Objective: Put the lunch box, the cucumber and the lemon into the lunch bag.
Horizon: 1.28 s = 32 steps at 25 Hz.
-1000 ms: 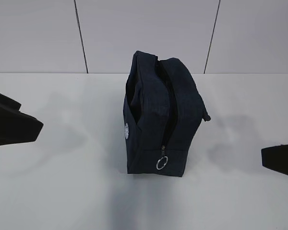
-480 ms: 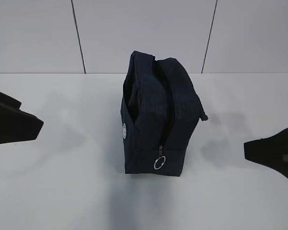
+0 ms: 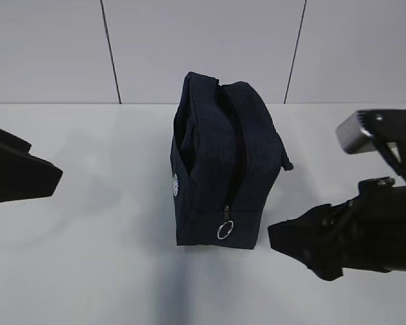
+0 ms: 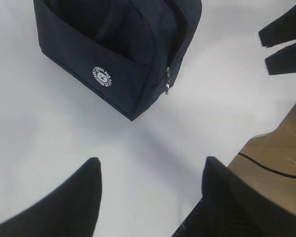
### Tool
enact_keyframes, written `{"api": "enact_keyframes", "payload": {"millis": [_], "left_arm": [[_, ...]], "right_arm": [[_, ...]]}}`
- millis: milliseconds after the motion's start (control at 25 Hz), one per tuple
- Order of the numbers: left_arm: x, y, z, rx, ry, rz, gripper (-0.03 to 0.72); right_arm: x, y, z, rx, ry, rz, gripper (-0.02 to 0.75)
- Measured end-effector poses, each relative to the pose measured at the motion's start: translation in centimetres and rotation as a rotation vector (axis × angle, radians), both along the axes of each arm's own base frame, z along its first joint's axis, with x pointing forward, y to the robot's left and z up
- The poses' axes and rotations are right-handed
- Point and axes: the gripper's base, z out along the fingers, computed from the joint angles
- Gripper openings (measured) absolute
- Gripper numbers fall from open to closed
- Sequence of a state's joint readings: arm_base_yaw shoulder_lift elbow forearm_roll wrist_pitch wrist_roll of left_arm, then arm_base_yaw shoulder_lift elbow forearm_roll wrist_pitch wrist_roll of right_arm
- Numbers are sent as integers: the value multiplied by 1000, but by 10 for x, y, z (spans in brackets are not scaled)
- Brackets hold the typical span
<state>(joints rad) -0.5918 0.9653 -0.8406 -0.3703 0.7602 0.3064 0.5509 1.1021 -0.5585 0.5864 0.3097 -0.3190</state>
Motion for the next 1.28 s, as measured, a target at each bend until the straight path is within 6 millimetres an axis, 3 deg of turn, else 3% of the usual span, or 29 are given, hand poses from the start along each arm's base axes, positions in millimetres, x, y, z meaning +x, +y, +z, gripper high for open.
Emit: {"api": "enact_keyframes", "payload": {"millis": [440,800,1280], "left_arm": [[0,-2,2,-32,0,8,447],[1,-2,3,-43,-9,14,447],[1,-2,3,-43,-9,14,445]], "right_arm": [[25,24,-49,-21,133,-117,526],[13,52,-55,1,100,-59,526],[-16,55,-74,3,118,-68,526]]}}
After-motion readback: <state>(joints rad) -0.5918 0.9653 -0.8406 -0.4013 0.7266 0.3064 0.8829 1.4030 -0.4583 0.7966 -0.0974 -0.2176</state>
